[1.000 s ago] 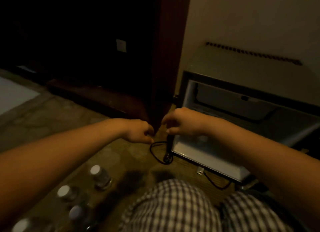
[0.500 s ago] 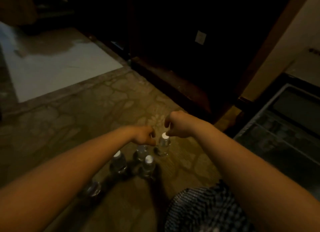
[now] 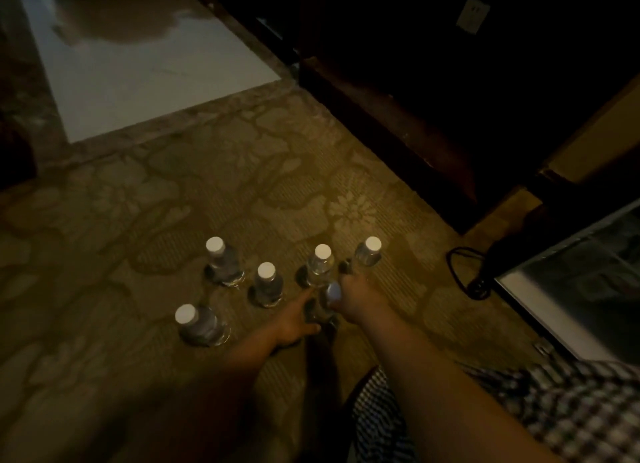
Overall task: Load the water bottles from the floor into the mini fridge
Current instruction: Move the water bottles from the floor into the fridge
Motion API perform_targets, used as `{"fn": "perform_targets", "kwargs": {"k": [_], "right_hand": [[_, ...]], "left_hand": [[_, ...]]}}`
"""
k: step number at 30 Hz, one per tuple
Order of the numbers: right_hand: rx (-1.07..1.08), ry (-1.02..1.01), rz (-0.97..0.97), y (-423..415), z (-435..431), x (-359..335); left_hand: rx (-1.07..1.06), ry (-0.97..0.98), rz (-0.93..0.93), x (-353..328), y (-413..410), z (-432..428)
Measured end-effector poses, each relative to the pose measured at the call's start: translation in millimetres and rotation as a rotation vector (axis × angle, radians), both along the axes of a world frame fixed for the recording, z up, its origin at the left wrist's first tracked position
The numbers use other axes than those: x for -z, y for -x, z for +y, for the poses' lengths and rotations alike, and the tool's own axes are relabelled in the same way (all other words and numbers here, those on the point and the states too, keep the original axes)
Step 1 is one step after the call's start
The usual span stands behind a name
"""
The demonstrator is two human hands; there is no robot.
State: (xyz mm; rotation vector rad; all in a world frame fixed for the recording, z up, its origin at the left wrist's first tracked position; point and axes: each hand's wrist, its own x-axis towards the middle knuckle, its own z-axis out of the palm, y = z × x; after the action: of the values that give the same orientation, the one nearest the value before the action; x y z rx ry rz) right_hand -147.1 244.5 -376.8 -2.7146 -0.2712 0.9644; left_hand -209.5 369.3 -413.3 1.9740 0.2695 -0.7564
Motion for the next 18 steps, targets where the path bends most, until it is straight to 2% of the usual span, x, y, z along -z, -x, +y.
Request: {"fn": "perform_targets", "kwargs": {"k": [4, 7, 13, 18], "right_hand": [[-0.001, 0.037, 0.001, -1, 11, 15], [0.053, 0.017, -0.005, -1, 16, 25], [0.059, -0.015, 0.037, -14, 9, 20], [-0.073, -0.029, 0.064, -31, -9, -16]], "left_hand": [[-0.115, 0.15, -0.111, 40, 11, -8], [-0.174, 0.167, -0.163, 29, 10, -14], [-0.166, 0.199, -0.085, 30, 6, -18], [-0.131, 0.212, -0.062, 27, 5, -13]]}}
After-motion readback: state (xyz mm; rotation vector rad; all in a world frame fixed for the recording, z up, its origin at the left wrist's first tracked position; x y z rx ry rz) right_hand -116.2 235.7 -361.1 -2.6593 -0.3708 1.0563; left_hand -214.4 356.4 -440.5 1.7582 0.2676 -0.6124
